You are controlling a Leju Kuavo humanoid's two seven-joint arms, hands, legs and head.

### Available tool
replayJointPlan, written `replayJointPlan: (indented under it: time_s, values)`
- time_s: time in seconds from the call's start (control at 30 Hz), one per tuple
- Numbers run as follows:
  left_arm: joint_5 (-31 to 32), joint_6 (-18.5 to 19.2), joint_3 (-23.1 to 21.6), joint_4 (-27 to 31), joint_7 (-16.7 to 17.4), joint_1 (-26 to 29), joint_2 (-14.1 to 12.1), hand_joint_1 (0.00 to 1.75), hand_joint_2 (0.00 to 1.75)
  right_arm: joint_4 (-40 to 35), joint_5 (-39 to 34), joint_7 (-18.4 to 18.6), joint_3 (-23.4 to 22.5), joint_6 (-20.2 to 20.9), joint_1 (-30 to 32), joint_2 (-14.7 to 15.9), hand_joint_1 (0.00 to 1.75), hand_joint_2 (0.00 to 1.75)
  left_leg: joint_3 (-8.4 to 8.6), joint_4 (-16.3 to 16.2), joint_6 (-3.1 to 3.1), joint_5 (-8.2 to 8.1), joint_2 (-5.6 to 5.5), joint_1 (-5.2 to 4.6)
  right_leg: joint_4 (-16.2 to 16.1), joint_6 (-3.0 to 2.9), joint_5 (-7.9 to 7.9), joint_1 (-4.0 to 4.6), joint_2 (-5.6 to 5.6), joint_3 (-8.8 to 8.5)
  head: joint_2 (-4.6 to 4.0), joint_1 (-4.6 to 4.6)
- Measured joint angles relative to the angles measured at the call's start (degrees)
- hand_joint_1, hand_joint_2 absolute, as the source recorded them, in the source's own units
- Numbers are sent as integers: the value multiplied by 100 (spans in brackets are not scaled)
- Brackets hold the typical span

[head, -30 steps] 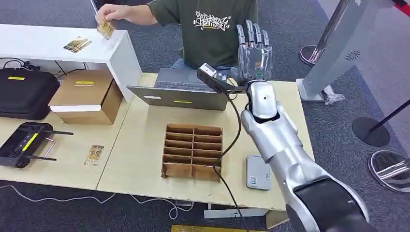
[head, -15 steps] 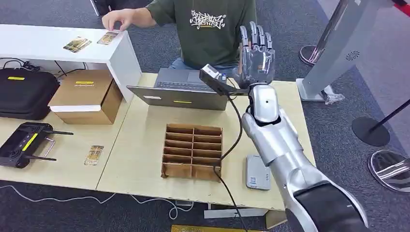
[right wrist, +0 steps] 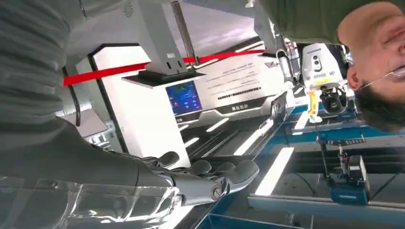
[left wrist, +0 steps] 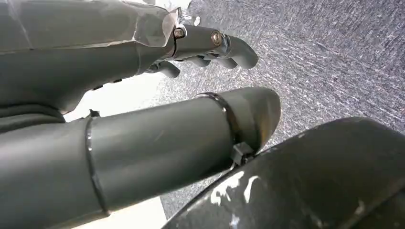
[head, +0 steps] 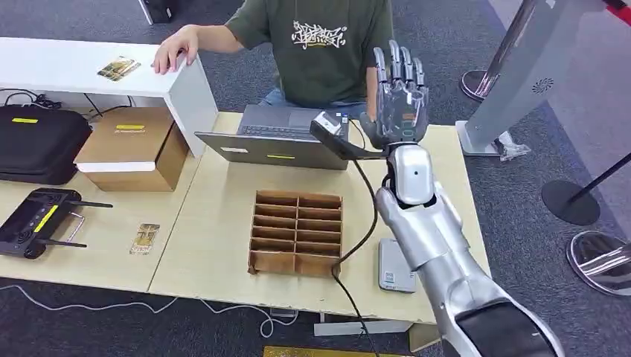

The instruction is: Pass the card to the sensor for recognition and then transmit it.

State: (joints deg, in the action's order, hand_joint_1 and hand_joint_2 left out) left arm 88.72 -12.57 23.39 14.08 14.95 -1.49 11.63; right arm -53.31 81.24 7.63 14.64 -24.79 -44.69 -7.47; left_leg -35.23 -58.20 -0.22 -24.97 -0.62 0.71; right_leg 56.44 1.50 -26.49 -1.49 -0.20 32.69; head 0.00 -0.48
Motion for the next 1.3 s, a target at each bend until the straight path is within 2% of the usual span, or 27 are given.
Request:
replayJointPlan:
  time_s: [0.57,0.9,1.3]
  values:
    - [-42,-4,83,0,-20,9,0,0,0,-1457,-315,52,85,-17,885,227,0,175,-1,0,0,0,0,0,0,0,0,0,-1,0,0,0]
    - [-96,-4,168,0,-37,10,0,0,0,-1794,-343,61,127,-85,1129,332,0,175,0,0,0,0,0,0,0,0,0,0,-2,-1,0,0]
    - [-238,20,442,0,-57,41,2,0,0,-2806,-395,98,127,-271,2354,463,0,175,-1,1,3,-8,0,0,-2,1,-5,0,-2,1,0,0]
